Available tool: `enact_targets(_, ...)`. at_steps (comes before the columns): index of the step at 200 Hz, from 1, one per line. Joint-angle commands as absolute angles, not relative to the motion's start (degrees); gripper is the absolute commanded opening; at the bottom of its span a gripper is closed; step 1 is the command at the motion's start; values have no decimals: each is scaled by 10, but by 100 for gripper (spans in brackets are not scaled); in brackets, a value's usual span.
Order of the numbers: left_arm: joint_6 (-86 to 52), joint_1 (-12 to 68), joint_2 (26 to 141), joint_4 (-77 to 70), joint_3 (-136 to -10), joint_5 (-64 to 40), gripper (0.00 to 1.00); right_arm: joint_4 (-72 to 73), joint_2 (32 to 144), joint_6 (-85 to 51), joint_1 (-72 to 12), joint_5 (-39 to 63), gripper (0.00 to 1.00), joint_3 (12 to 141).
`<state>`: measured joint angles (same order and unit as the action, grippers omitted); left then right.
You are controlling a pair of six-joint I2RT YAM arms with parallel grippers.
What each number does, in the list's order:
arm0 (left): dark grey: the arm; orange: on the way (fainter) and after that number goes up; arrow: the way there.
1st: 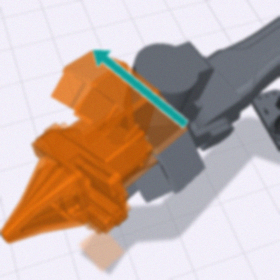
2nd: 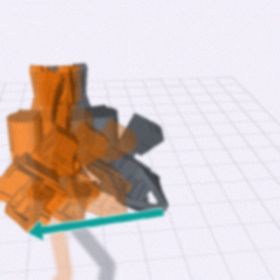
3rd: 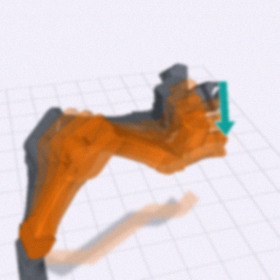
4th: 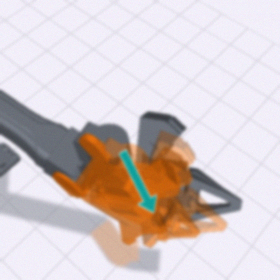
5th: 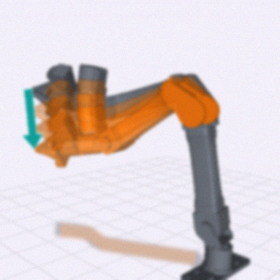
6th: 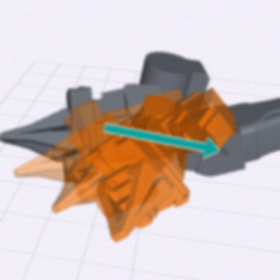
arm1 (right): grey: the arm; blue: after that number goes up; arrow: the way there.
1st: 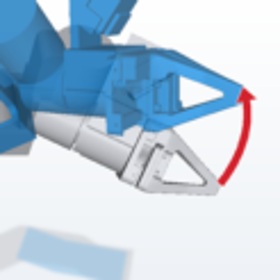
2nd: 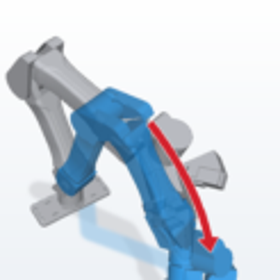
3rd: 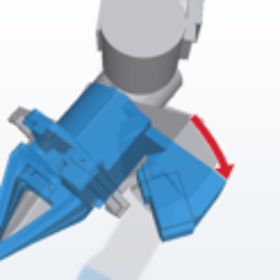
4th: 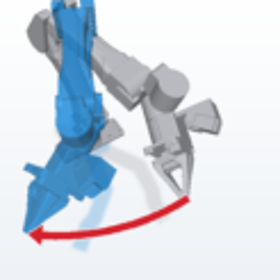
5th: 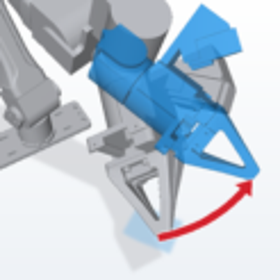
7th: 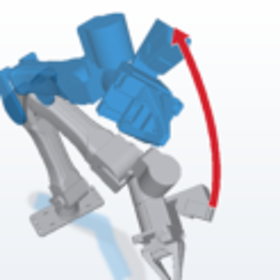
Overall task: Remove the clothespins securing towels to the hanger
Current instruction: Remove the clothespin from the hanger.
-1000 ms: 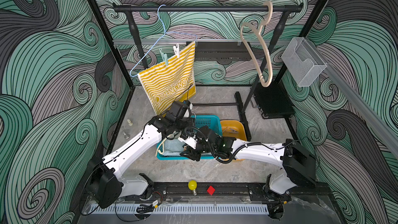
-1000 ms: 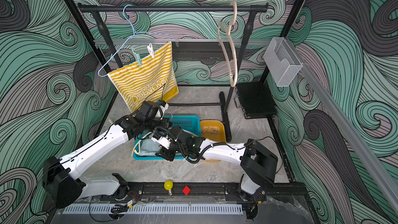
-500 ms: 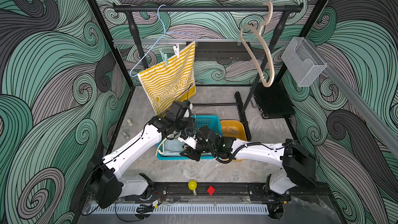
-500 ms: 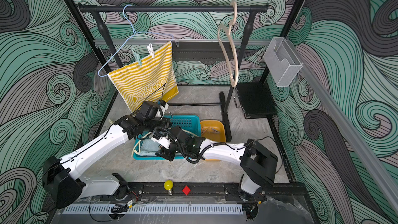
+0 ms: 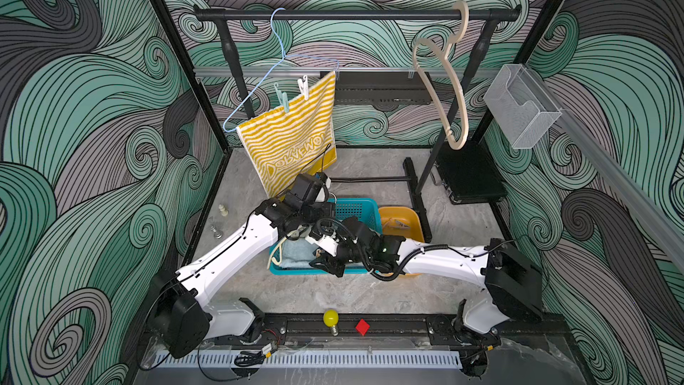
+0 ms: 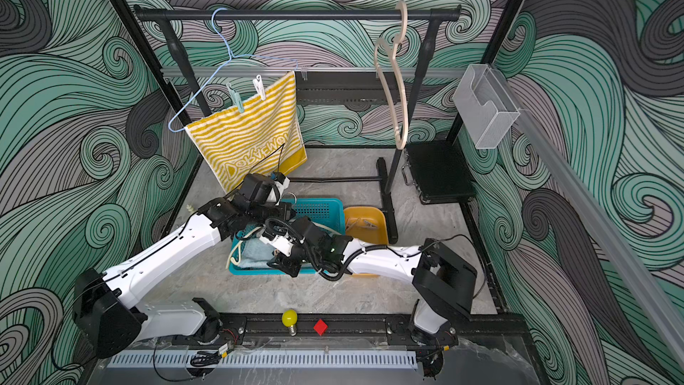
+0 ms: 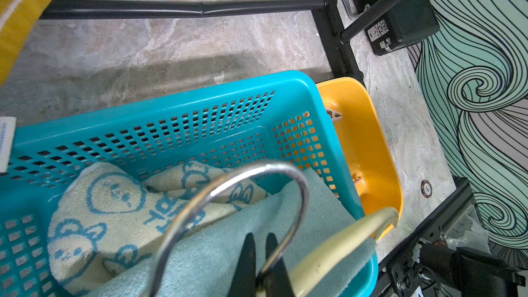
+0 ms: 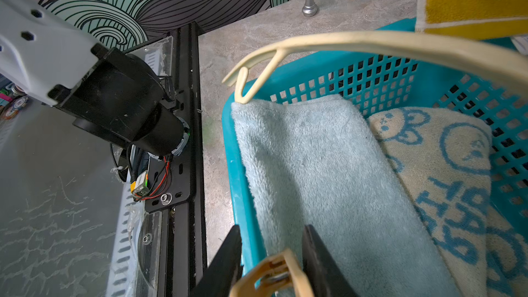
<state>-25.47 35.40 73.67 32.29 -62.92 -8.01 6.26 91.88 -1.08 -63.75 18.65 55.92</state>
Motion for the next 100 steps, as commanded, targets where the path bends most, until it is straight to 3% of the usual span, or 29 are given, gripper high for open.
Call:
enact_targets(1,-252,358,735,323,-656,-91,0,64,925,-8,-641,193,32,571)
enact_targets(29,-252,358,736,323,-656,-91,0,63,926,-9,-640,192,21,574)
enact_targets(46,-253,358,736,323,-656,-91,0,61,926,-10,-640,188,0,576)
enact_targets(100,-252,358,735,323,-656,-89,0,58,924,-11,-640,165,0,578)
